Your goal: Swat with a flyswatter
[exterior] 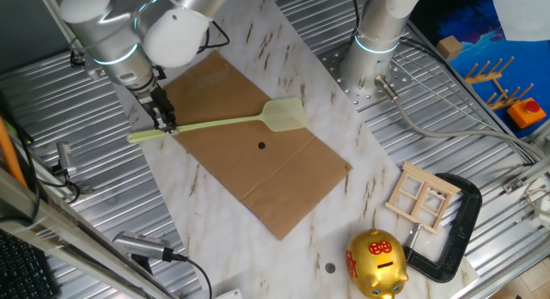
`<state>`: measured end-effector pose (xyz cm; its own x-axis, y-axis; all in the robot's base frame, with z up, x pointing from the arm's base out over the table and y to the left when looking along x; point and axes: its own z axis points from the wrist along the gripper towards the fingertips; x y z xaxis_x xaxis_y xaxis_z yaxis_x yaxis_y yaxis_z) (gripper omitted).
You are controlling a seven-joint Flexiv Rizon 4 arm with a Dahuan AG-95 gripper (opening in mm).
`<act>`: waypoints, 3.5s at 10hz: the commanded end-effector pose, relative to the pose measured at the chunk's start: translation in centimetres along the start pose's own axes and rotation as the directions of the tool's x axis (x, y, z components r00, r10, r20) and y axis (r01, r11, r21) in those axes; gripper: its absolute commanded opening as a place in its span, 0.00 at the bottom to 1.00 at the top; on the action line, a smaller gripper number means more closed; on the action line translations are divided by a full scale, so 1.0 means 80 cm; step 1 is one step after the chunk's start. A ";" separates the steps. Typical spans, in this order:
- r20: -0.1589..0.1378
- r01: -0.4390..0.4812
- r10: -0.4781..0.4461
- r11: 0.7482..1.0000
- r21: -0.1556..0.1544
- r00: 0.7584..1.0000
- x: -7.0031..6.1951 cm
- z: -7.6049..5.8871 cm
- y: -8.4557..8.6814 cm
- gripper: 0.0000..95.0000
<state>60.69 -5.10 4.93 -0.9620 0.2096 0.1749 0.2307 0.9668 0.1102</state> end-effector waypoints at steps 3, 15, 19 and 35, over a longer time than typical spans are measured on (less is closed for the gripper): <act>-0.019 0.102 -0.102 0.995 0.012 0.995 -0.002 0.001 0.000 0.00; 0.079 0.015 -0.013 1.000 -0.024 0.997 -0.026 -0.003 0.059 0.00; 0.070 0.010 -0.009 1.000 -0.026 0.997 -0.041 -0.010 0.069 0.00; 0.102 0.080 -0.078 0.997 -0.015 0.992 -0.103 0.011 0.063 0.00</act>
<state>69.62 -1.84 3.27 -0.9865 0.1482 0.0691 0.1567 0.9777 0.1399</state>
